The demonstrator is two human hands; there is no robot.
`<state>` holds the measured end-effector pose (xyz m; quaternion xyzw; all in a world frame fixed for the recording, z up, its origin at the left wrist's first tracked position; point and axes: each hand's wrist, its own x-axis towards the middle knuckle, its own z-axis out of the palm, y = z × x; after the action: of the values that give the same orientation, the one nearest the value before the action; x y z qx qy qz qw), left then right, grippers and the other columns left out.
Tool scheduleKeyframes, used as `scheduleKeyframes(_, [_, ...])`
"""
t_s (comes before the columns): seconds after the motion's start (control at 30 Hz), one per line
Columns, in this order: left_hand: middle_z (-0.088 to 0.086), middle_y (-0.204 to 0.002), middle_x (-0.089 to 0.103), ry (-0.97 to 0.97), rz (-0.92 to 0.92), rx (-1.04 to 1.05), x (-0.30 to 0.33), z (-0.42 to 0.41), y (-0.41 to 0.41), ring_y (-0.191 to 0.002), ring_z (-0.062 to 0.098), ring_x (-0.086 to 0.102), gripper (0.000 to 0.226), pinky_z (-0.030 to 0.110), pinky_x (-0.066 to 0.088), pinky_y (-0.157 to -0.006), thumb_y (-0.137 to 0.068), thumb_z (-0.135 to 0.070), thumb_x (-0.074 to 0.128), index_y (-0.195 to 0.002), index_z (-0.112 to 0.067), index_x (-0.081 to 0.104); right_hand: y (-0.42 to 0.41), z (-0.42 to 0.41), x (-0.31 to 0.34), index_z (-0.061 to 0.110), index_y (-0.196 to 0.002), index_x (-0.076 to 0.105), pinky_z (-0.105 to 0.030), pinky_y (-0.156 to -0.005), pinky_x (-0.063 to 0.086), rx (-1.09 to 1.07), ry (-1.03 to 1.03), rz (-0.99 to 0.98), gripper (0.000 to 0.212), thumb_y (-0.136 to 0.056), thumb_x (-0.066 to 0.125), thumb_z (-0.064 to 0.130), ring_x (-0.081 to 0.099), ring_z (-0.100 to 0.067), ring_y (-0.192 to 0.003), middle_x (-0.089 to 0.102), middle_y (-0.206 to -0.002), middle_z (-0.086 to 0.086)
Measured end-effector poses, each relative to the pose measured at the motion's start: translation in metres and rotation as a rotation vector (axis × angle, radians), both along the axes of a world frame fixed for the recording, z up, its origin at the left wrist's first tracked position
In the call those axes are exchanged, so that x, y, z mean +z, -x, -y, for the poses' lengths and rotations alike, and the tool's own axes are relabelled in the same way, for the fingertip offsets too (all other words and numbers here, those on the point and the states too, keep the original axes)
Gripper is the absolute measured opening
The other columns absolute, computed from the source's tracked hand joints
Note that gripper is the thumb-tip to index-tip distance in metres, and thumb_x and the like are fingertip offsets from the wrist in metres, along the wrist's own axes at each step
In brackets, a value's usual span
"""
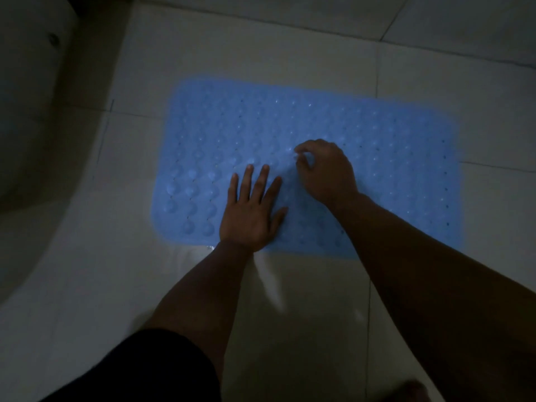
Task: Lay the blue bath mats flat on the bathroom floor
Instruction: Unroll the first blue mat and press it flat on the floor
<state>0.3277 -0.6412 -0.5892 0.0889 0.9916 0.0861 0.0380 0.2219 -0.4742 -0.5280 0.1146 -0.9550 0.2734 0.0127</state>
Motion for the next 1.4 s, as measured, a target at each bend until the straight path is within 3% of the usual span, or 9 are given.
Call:
scheduleKeyframes(0.23, [0.008,-0.171,0.005,-0.032,0.021,-0.019,-0.002,0.003,-0.001,-0.157,0.035,-0.004,0.081,0.062,0.006,-0.123,-0.097,-0.072,0.029,-0.162,-0.023,0.023,-0.007,-0.02,-0.011,0.02,-0.108,0.07,-0.038,-0.093,0.049,-0.082,0.076,-0.04,0.021,-0.093,0.055,0.025,0.063,-0.025,-0.105,0.07,-0.109,0.0])
scheduleKeyframes(0.4, [0.005,-0.172,-0.001,-0.108,0.235,-0.048,0.016,0.011,0.009,-0.157,0.035,-0.008,0.084,0.057,-0.002,-0.125,-0.09,-0.068,0.024,-0.163,-0.027,0.015,-0.009,-0.021,0.011,0.026,-0.102,0.069,-0.045,-0.099,0.044,-0.108,-0.144,0.224,0.019,-0.091,0.056,0.033,0.064,-0.029,-0.11,0.072,-0.109,0.0])
scheduleKeyframes(0.5, [0.012,-0.158,0.043,-0.399,0.247,0.113,0.045,0.034,0.025,-0.147,0.033,0.037,0.069,0.045,0.031,-0.12,-0.089,-0.042,0.036,-0.154,-0.02,0.042,0.0,0.003,0.039,0.026,-0.106,0.068,-0.042,-0.1,0.034,-0.154,-0.25,0.37,0.021,-0.093,0.053,0.032,0.061,-0.03,-0.114,0.07,-0.114,0.0])
scheduleKeyframes(0.6, [0.017,-0.126,0.067,-0.377,0.027,0.24,0.059,0.068,0.03,-0.121,0.039,0.059,0.054,0.046,0.051,-0.095,-0.084,-0.024,0.051,-0.137,-0.015,0.062,-0.002,0.045,0.048,0.026,-0.113,0.068,-0.044,-0.102,0.033,-0.068,-0.31,0.385,0.028,-0.092,0.051,0.034,0.06,-0.03,-0.115,0.068,-0.119,-0.002])
scheduleKeyframes(0.77, [0.012,-0.129,0.066,-0.184,-0.028,0.33,0.059,0.123,0.013,-0.132,0.039,0.051,0.054,0.051,0.049,-0.095,-0.086,-0.03,0.04,-0.133,-0.014,0.062,-0.058,0.132,0.003,0.013,-0.126,0.065,-0.058,-0.102,0.043,0.177,-0.229,0.207,0.049,-0.09,0.042,0.038,0.057,-0.035,-0.127,0.063,-0.13,-0.014])
scheduleKeyframes(0.93, [0.008,-0.139,0.06,-0.089,-0.03,0.376,0.053,0.158,-0.006,-0.143,0.036,0.04,0.059,0.051,0.043,-0.105,-0.09,-0.036,0.029,-0.138,-0.018,0.058,-0.103,0.168,-0.041,0.006,-0.155,0.028,-0.065,-0.119,0.008,0.252,-0.39,0.179,0.079,-0.098,0.026,0.06,0.009,-0.03,-0.155,0.015,-0.166,-0.017])
scheduleKeyframes(1.1, [0.01,-0.144,0.057,-0.048,-0.008,0.393,0.046,0.176,-0.01,-0.146,0.033,0.037,0.056,0.053,0.038,-0.112,-0.096,-0.035,0.031,-0.144,-0.016,0.054,-0.104,0.166,-0.052,0.008,-0.159,0.02,-0.064,-0.119,0.006,0.264,-0.424,0.09,0.087,-0.097,0.02,0.069,-0.002,-0.027,-0.156,0.003,-0.168,-0.014])
scheduleKeyframes(1.23, [0.011,-0.147,0.055,-0.062,0.008,0.409,0.046,0.18,-0.012,-0.147,0.034,0.035,0.061,0.055,0.037,-0.115,-0.097,-0.041,0.027,-0.145,-0.015,0.052,-0.1,0.172,-0.05,0.013,-0.16,0.008,-0.062,-0.121,-0.001,0.257,-0.409,0.183,0.094,-0.092,0.018,0.077,-0.007,-0.025,-0.156,-0.004,-0.169,-0.009])
scheduleKeyframes(1.4, [0.013,-0.147,0.055,-0.032,0.014,0.399,0.06,0.175,-0.004,-0.147,0.037,0.036,0.055,0.057,0.039,-0.111,-0.096,-0.033,0.036,-0.144,-0.013,0.053,-0.066,0.175,-0.013,0.02,-0.161,0.003,-0.062,-0.121,-0.003,0.343,-0.394,0.538,0.082,-0.097,0.027,0.066,-0.007,-0.02,-0.156,-0.012,-0.168,-0.001])
